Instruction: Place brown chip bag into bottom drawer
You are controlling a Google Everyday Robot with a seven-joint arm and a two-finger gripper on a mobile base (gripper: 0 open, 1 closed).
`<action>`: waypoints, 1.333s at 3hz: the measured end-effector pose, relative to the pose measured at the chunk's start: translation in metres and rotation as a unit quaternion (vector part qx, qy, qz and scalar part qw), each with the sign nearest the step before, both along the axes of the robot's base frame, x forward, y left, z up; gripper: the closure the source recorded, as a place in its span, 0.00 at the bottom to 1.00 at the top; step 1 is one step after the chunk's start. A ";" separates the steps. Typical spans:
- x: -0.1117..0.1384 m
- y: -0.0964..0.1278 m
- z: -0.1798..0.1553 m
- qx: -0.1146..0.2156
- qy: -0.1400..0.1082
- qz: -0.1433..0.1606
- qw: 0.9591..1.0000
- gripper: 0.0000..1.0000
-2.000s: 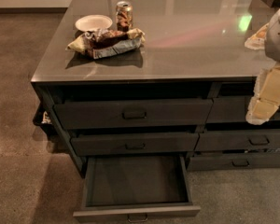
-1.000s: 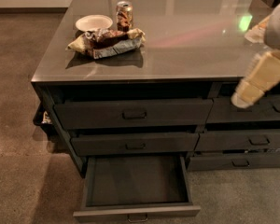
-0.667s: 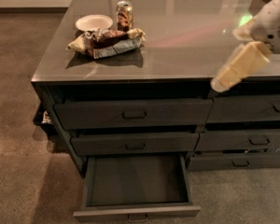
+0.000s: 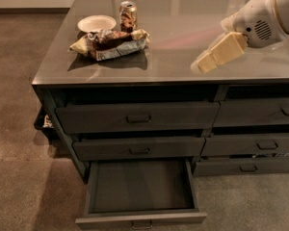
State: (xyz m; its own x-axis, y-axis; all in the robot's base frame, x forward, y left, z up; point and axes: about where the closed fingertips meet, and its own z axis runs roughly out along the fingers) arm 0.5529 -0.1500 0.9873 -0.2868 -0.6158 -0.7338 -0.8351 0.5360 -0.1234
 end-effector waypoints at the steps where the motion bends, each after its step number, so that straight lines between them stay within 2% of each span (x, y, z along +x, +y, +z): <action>1: 0.004 0.006 -0.003 0.006 -0.002 0.003 1.000 0.00; 2: 0.030 0.027 -0.013 0.039 -0.014 0.029 0.999 0.00; 3: 0.068 0.049 -0.028 0.065 -0.037 0.056 0.996 0.00; 4: 0.104 0.065 -0.039 0.081 -0.076 0.084 0.990 0.00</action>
Offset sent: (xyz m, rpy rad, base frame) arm 0.0699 0.0457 -0.0371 0.1783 -0.0435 0.1258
